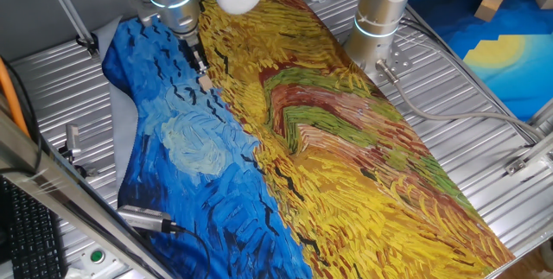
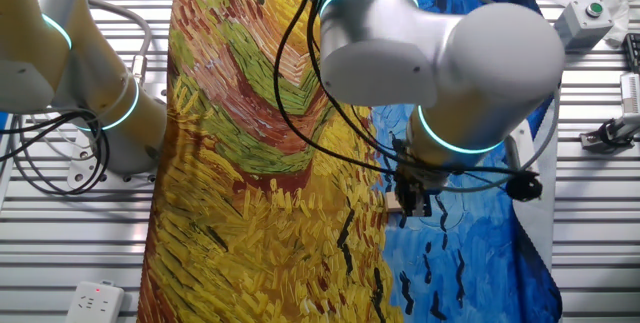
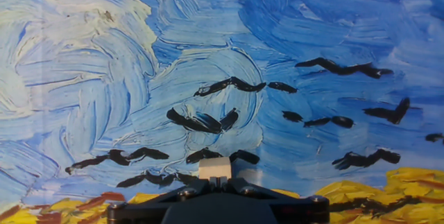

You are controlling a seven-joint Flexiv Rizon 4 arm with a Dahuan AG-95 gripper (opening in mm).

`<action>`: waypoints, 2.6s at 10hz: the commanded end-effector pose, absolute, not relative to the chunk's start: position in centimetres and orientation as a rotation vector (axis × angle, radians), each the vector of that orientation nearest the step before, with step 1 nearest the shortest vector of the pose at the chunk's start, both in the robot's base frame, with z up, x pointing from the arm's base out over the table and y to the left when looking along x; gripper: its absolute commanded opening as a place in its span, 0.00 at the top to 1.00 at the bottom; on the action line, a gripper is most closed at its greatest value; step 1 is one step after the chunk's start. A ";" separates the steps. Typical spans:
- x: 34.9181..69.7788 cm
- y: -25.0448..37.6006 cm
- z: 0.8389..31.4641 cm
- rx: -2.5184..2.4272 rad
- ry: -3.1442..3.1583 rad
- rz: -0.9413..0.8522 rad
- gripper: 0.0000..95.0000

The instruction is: Pick up the small block on the left and move it to the right

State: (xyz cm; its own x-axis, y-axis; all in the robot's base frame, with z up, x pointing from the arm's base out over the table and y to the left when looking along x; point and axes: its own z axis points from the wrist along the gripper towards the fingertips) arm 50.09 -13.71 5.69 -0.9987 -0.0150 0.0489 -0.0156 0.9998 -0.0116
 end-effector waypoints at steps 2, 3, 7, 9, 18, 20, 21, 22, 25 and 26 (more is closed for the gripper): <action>50.2 -13.8 5.0 0.009 -3.098 -0.002 1.00; 50.2 -13.8 5.0 0.015 -3.098 -0.024 1.00; 50.2 -13.8 5.0 0.022 -3.111 -0.027 0.60; 50.3 -13.8 4.7 0.021 -3.126 -0.029 0.60; 49.9 -13.3 3.5 0.027 -3.118 -0.103 0.60; 49.9 -13.2 3.5 0.026 -3.116 -0.103 0.60; 49.9 -13.2 3.2 0.023 -3.115 -0.094 0.60; 49.9 -13.2 3.0 0.021 -3.115 -0.093 0.60; 49.9 -13.1 2.5 0.020 -3.116 -0.087 0.60; 49.8 -13.1 2.3 0.016 -3.116 -0.082 0.80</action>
